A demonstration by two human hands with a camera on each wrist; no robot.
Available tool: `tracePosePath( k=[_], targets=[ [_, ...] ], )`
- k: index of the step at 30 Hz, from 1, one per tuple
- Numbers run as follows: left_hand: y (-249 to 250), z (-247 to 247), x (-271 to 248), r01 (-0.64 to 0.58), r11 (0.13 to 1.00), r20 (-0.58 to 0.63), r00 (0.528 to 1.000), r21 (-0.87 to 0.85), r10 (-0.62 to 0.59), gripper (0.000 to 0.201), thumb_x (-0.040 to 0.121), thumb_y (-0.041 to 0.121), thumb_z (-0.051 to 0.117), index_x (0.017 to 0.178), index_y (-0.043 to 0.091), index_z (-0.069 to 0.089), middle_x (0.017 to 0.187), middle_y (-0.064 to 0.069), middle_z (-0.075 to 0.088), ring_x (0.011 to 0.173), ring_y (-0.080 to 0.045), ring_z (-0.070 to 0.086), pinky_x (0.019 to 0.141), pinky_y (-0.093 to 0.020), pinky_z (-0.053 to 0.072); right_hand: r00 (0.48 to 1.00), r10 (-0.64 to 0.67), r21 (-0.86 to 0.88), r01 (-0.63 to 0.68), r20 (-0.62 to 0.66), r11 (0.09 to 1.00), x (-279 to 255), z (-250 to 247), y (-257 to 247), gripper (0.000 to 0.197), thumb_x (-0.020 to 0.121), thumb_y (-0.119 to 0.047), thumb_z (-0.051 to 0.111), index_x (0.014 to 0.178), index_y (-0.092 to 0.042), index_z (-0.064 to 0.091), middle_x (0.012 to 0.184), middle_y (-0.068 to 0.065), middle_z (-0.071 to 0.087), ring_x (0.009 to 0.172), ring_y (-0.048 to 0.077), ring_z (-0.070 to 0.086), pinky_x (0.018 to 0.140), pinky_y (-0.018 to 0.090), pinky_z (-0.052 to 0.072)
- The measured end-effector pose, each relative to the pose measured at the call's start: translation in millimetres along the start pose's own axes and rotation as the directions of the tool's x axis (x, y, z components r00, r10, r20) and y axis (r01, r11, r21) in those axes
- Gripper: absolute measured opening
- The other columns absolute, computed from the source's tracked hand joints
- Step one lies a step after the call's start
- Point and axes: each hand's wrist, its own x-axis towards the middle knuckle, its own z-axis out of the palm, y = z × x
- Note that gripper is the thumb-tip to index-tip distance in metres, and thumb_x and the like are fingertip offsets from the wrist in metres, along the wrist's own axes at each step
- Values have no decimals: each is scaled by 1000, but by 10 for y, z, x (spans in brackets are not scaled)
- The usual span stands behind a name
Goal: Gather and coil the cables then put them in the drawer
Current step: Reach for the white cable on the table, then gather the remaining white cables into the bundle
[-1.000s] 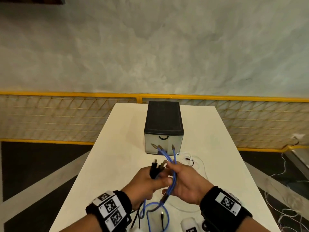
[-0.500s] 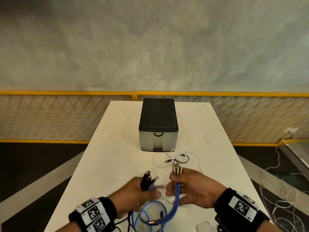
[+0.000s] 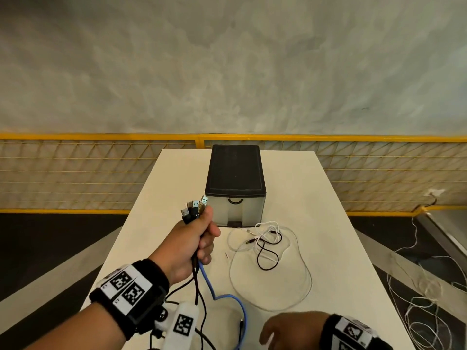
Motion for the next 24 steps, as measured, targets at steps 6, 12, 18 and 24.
tracePosePath(
  k=[6, 12, 18, 24],
  targets=[
    [15, 0, -18, 25, 999, 27, 999, -26, -25, 50, 95, 48, 49, 60, 12, 53, 44, 0, 27, 34, -11, 22, 45, -23, 22, 888, -67, 202, 176, -454, 963, 374, -510, -176, 9, 80, -22, 57, 76, -27, 63, 76, -2, 66, 66, 14, 60, 57, 30, 49],
    [-12, 12, 3, 84, 996, 53, 995, -19, -83, 50, 96, 47, 48, 61, 11, 52, 45, 0, 28, 35, -11, 22, 45, -22, 20, 611, -252, -393, -106, -750, 913, 896, -1040, -403, 26, 91, -22, 45, 102, -25, 68, 108, 0, 65, 102, 24, 58, 78, 33, 46],
    [9, -30, 134, 111, 994, 76, 991, 2, -111, 51, 94, 49, 50, 58, 13, 55, 46, -1, 29, 37, -11, 23, 45, -22, 20, 735, -205, -613, -340, -646, 713, 1332, -1246, -423, 37, 87, -17, 43, 117, -27, 62, 121, -2, 59, 116, 27, 47, 90, 40, 41],
    [10, -84, 259, 115, 993, 85, 990, -4, -114, 50, 93, 49, 52, 58, 14, 56, 47, -1, 29, 38, -11, 24, 48, -25, 19, 770, -140, -678, -442, -622, 587, 1477, -1216, -299, 35, 92, -22, 40, 118, -28, 63, 126, 1, 54, 118, 28, 45, 95, 43, 39]
  ],
)
